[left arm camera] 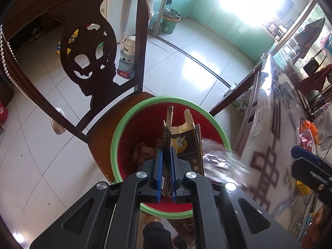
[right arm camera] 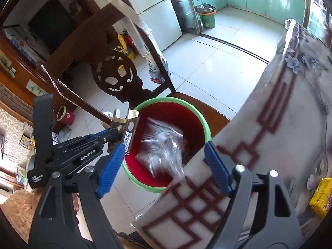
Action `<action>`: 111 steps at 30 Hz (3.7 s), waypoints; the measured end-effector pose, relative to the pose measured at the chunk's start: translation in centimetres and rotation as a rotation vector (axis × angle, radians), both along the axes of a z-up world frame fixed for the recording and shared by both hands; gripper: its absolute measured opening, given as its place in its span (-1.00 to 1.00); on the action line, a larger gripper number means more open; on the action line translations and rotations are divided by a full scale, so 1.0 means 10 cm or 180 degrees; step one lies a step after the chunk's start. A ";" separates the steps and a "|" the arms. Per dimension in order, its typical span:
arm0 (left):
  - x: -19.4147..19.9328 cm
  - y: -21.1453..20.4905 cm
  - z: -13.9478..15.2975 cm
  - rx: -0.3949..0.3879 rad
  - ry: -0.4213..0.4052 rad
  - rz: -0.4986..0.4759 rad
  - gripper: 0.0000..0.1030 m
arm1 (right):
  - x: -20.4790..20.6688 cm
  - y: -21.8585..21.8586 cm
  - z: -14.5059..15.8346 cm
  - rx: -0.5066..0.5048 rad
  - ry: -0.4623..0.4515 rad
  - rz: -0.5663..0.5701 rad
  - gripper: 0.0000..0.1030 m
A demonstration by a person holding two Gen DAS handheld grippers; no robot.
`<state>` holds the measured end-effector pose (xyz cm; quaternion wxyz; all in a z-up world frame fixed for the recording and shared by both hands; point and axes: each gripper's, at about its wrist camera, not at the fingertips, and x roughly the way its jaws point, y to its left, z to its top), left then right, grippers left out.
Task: Collect trash
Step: 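Open the left tool over the bucket while the right tool releases the plastic bag there, then grasp the yellow iced-tea carton with the left tool while the right tool grasps crumpled foil, then carry the iced-tea carton and crumpled foil with both tools toward the red bucket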
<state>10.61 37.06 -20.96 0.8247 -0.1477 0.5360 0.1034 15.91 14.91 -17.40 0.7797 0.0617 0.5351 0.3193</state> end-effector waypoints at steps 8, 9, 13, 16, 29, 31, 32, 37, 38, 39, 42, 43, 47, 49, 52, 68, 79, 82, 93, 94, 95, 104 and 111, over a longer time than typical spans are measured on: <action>0.06 -0.09 -0.12 -0.0012 0.0104 -0.0075 -0.91 | -0.03 -0.23 0.04 -0.0057 0.0057 -0.0195 0.51; 0.07 -0.11 -0.13 0.0002 0.0108 -0.0100 -0.91 | -0.06 -0.25 0.06 -0.0040 0.0048 -0.0211 0.51; 0.11 -0.14 -0.12 0.0050 0.0092 -0.0123 -0.84 | -0.12 -0.32 0.12 -0.0038 -0.0035 -0.0236 0.53; 0.10 -0.17 -0.09 0.0075 0.0069 -0.0118 -0.36 | -0.15 -0.38 0.13 -0.0065 -0.0057 -0.0289 0.53; 0.17 -0.78 0.21 -0.0104 -0.0236 -0.0600 0.16 | -0.35 -1.40 0.33 0.0089 -0.0142 -0.1071 0.62; 0.19 -0.94 0.25 -0.0208 -0.0255 -0.0721 0.17 | -0.41 -1.68 0.29 0.0039 -0.0081 -0.1316 0.63; 0.19 -1.03 0.27 -0.0236 -0.0269 -0.0778 0.18 | -0.45 -1.86 0.25 0.0018 -0.0037 -0.1461 0.63; 0.26 -1.52 0.32 -0.0345 -0.0271 -0.1094 0.25 | -0.68 -2.65 0.12 -0.0105 0.0081 -0.1993 0.63; 0.27 -1.64 0.32 -0.0367 -0.0266 -0.1147 0.26 | -0.74 -2.88 0.09 -0.0147 0.0099 -0.2135 0.63; 0.26 -1.74 0.33 -0.0379 -0.0265 -0.1193 0.27 | -0.78 -3.04 0.07 -0.0171 0.0113 -0.2229 0.63; 0.22 -2.03 0.33 -0.0411 -0.0269 -0.1288 0.37 | -0.91 -3.60 0.00 -0.0222 0.0145 -0.2546 0.63; 0.20 -2.14 0.33 -0.0422 -0.0258 -0.1297 0.37 | -0.93 -3.80 -0.04 -0.0255 0.0160 -0.2640 0.63; 0.14 -2.51 0.30 -0.0494 -0.0207 -0.1327 0.39 | -0.94 -4.39 -0.18 -0.0343 0.0214 -0.2781 0.63; 0.12 -2.73 0.28 -0.0457 -0.0216 -0.1430 0.41 | -0.86 -4.59 -0.27 -0.0487 0.0234 -0.2721 0.63; 0.09 -3.13 0.29 -0.0404 -0.0279 -0.1749 0.53 | -0.70 -4.87 -0.46 -0.0555 0.0342 -0.2602 0.63; 0.22 -4.66 0.21 0.0635 -0.0409 -0.4130 0.85 | -0.41 -5.24 -0.97 -0.0014 0.0732 -0.2148 -0.35; 0.46 -4.96 -0.27 0.0595 0.0090 -0.4384 0.85 | -0.55 -5.36 -0.88 0.0279 0.0770 -0.2132 0.19; 0.42 -5.06 -0.36 0.0589 0.0201 -0.4494 0.82 | -0.54 -5.38 -0.83 0.0232 0.0717 -0.2174 0.20; 0.18 -4.94 -0.23 0.0317 -0.0045 -0.3907 0.15 | -0.61 -5.37 -0.78 0.0227 0.0678 -0.2232 0.37; 0.15 -4.90 -0.16 0.0211 -0.0084 -0.3766 0.15 | -0.61 -5.36 -0.79 0.0223 0.0689 -0.2243 0.38; 0.13 -4.87 -0.11 0.0161 -0.0115 -0.3698 0.15 | -0.60 -5.34 -0.81 0.0216 0.0708 -0.2252 0.38; -0.18 -4.64 0.55 -0.0273 -0.0790 -0.2857 0.15 | -0.58 -5.13 -0.98 0.0086 0.0852 -0.2224 0.17; -0.10 -4.37 0.70 -0.0390 -0.0851 -0.2308 0.16 | -0.57 -5.06 -0.91 0.0177 0.0826 -0.2152 -0.82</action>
